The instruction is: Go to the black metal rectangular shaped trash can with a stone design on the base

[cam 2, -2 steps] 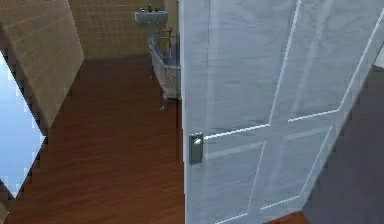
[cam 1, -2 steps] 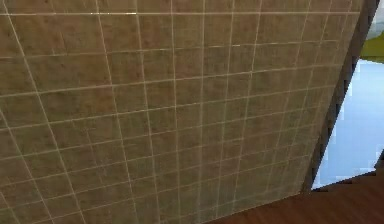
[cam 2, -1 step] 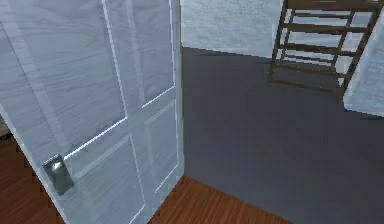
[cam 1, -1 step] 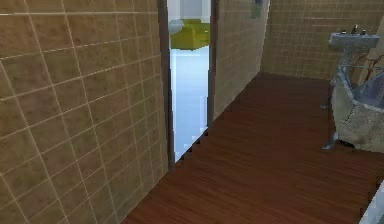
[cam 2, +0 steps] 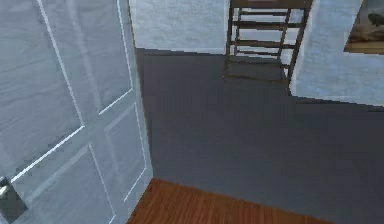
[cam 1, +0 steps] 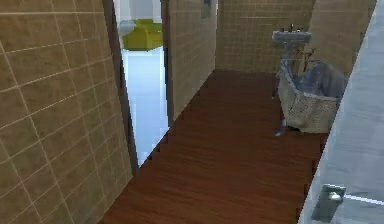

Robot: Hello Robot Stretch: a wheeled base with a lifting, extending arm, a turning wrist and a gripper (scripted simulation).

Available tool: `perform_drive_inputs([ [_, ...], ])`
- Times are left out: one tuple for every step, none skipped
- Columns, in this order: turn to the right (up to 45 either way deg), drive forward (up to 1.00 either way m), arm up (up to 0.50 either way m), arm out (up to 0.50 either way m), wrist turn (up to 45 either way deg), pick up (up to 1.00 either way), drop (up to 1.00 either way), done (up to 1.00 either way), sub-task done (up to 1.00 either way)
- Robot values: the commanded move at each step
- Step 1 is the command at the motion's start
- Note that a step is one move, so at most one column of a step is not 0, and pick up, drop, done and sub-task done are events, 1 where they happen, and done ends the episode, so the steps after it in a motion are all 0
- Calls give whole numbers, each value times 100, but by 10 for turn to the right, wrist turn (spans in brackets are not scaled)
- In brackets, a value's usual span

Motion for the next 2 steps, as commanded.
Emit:
perform_drive_inputs([
  [0,95,0,0,0,0,0,0,0],
  [120,0,0,0,0,0,0,0,0],
])
